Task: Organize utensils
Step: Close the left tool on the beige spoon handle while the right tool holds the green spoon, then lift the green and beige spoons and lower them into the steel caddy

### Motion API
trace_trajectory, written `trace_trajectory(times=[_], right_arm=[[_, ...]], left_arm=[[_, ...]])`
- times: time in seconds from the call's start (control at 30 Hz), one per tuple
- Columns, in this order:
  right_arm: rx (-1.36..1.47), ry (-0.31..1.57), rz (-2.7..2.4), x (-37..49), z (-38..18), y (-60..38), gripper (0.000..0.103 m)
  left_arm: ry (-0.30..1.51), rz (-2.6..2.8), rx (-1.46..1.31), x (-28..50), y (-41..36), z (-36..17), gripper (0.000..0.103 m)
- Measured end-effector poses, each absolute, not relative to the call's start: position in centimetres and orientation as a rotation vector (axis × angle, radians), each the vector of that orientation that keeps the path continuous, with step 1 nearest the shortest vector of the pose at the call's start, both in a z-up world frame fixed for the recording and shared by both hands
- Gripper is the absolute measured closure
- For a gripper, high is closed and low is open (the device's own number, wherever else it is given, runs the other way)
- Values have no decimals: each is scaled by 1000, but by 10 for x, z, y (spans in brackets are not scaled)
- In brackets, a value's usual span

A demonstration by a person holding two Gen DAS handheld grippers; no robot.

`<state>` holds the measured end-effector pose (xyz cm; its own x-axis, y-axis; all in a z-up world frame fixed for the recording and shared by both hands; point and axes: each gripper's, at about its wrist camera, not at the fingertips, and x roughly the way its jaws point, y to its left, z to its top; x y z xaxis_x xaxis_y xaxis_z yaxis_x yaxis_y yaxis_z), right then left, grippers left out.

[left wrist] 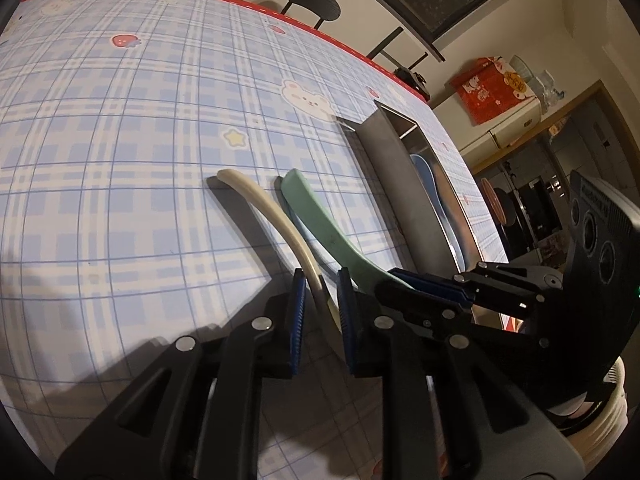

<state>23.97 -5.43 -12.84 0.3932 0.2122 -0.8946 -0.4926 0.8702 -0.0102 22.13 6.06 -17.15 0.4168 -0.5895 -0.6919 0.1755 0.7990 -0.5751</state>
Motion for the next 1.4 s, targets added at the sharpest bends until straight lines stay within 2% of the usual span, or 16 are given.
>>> trace_trajectory(times=[0.27,0.6,1.03,1.4], right_arm=[[-239,1082,470,241,-130,-61,93],[-147,1087,438,243,-131,-68,93],[-79,1065,441,243,-134,-70,93],[-40,1059,456,242,-136,-71,93]], left_arm=[[1039,-506,-421,219,57,-170,83],[1018,-540,-363,214,45,-168,92],[1011,-526,-310,217,39,-172,88],[985,-521,-291,214,38,-171,89]])
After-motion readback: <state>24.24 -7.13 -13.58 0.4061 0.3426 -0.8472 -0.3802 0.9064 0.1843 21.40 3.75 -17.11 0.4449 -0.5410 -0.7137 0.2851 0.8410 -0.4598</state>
